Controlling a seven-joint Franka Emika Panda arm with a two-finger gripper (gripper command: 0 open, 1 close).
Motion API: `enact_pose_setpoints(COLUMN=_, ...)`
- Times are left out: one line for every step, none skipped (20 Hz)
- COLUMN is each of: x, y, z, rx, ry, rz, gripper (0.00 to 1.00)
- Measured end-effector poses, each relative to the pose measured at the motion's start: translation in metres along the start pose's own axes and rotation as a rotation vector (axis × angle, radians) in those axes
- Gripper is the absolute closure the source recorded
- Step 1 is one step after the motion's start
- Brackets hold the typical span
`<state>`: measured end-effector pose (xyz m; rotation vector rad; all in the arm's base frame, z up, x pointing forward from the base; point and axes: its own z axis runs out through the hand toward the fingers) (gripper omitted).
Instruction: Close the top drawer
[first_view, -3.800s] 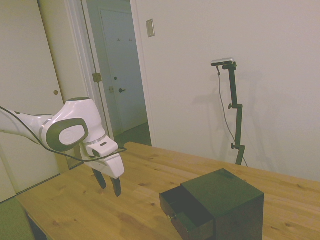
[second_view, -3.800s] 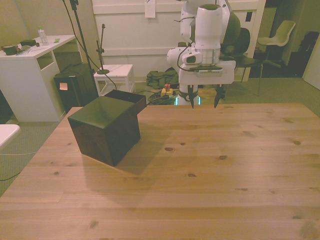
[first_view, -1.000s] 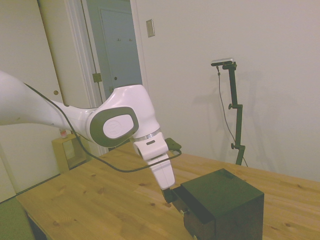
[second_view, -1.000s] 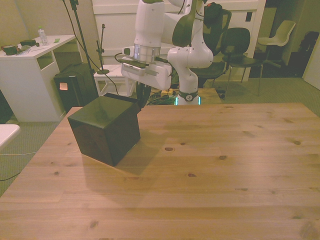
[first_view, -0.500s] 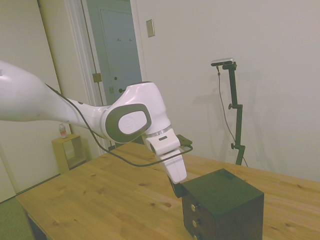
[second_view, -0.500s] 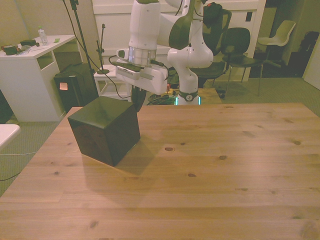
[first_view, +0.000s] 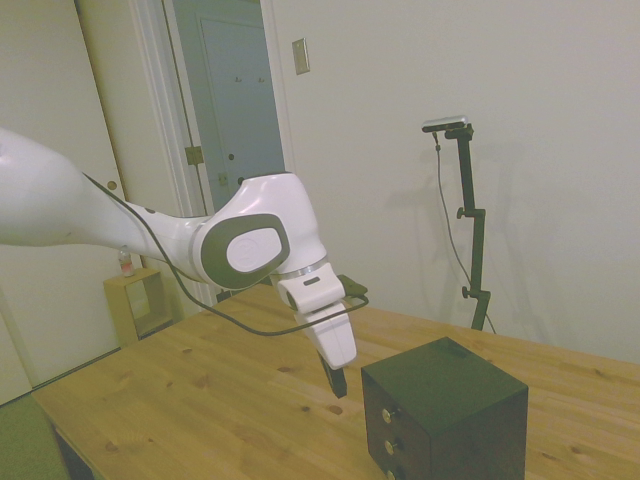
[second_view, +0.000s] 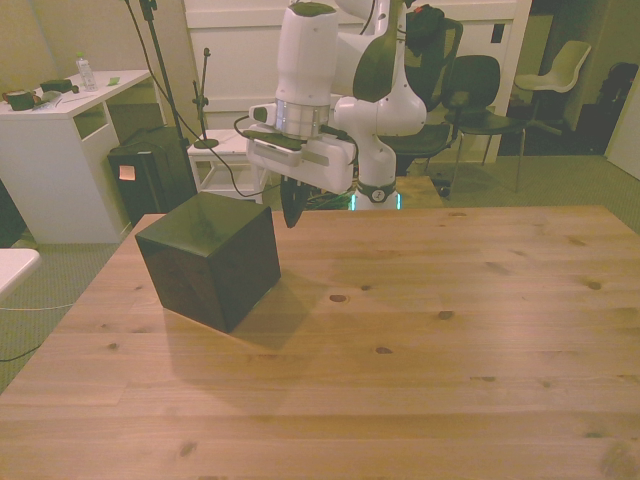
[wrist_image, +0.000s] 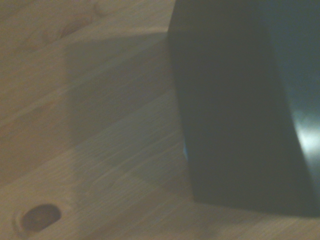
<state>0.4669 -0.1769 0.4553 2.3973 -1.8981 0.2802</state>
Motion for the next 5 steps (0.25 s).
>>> enact_pose_setpoints(x=-0.011, y=0.002, z=-0.004, rx=0.005, ry=-0.005, rz=-0.020, gripper=1.00)
enact_pose_setpoints(x=-0.024, y=0.005, z=-0.010, rx=0.017, ry=-0.010, rz=-0.042, gripper=1.00)
enact_pose_setpoints(x=-0.037, y=0.008, z=-0.017, rx=0.032, ry=-0.015, rz=-0.069, gripper=1.00)
enact_pose_setpoints(x=-0.050, y=0.012, z=-0.025, rx=0.047, ry=-0.023, rz=-0.096, gripper=1.00)
enact_pose_setpoints(x=-0.063, y=0.015, z=-0.035, rx=0.064, ry=-0.035, rz=-0.122, gripper=1.00)
